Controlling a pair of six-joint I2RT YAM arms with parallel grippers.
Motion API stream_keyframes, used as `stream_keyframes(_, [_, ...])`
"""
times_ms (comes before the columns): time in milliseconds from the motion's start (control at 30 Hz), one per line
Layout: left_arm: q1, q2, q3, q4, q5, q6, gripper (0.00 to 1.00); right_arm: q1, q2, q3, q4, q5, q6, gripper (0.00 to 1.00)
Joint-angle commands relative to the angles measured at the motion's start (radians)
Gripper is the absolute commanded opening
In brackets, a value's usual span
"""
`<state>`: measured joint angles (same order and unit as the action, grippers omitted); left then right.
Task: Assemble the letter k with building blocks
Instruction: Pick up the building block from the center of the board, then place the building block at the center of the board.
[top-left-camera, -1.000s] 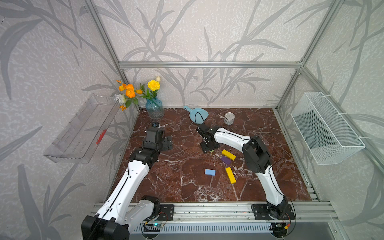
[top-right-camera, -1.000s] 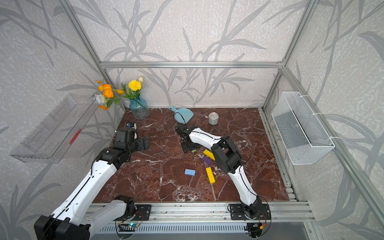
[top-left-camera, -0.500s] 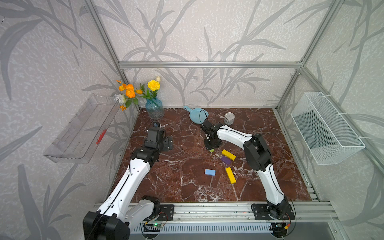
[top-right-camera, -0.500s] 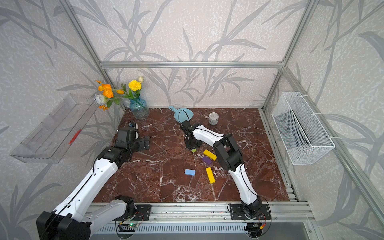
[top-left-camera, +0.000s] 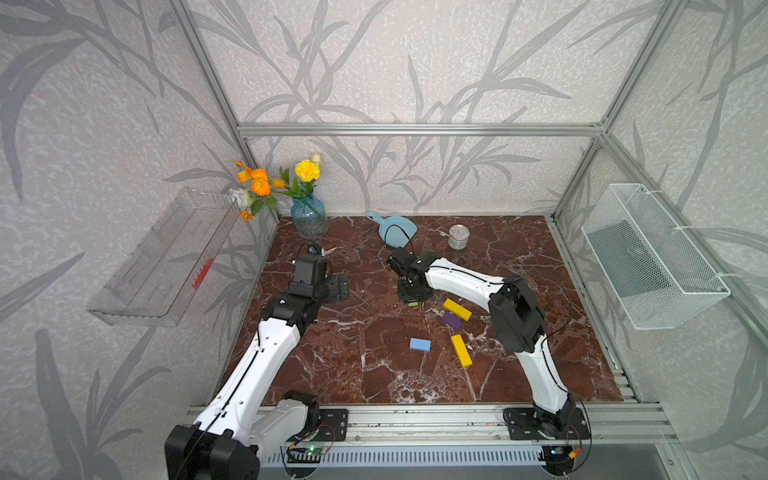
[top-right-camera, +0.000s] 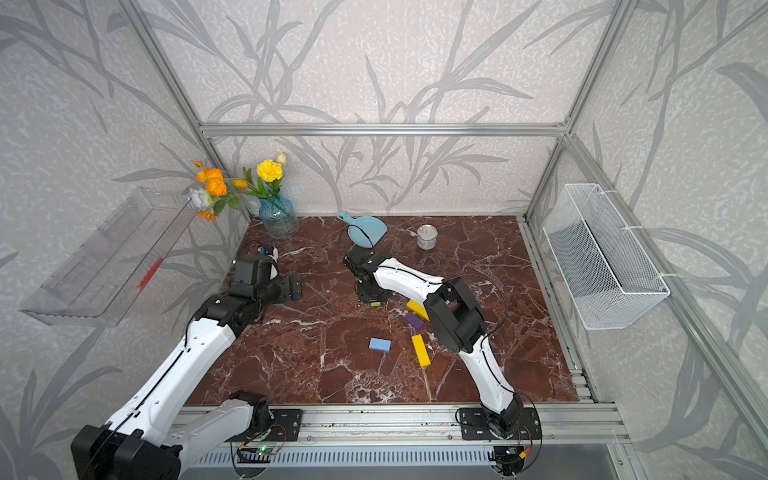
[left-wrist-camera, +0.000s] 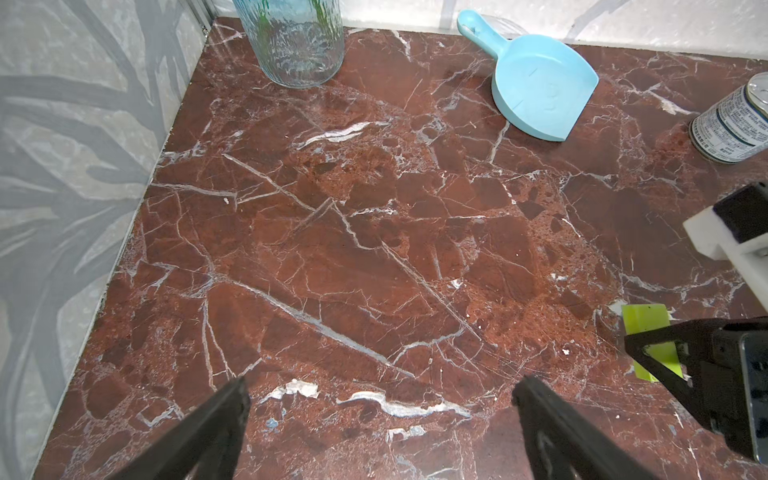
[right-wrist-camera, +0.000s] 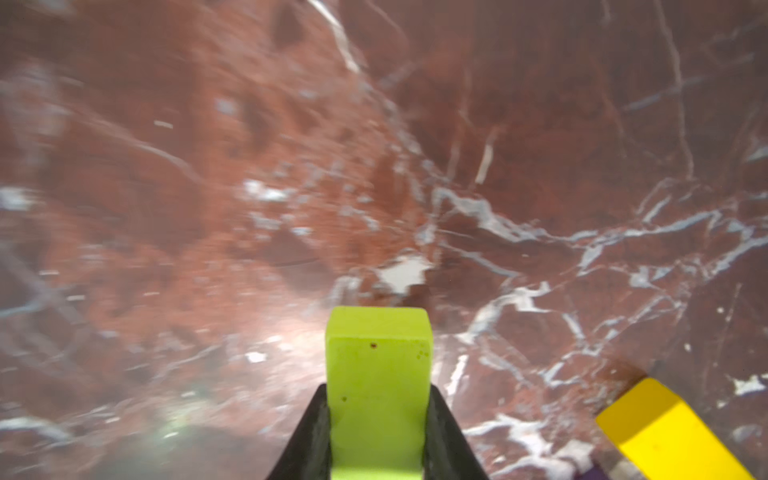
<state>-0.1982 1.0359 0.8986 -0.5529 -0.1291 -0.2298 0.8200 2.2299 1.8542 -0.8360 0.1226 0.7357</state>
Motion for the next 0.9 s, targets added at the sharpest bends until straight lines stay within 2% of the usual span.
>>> stream_keyframes(0, [-0.005,-0.008,0.003,-0.006,-0.015,-0.006,1.0,-0.006,0.064,0.066,-0.062,0.033,0.086,0.0])
stream_keyframes(333, [-0.006,-0.015,0.003,-0.007,-0.015,-0.01,1.0,-0.012,0.162,0.2,-0.132,0.025,0.076,0.0])
stream_keyframes(767, [-0.007,-0.015,0.001,-0.007,-0.023,-0.009,1.0,-0.033,0.198,0.202,-0.136,-0.047,0.069,0.0])
stream_keyframes(867, [-0.007,-0.013,0.002,-0.008,-0.025,-0.01,1.0,-0.035,0.195,0.198,-0.131,-0.05,0.067,0.12])
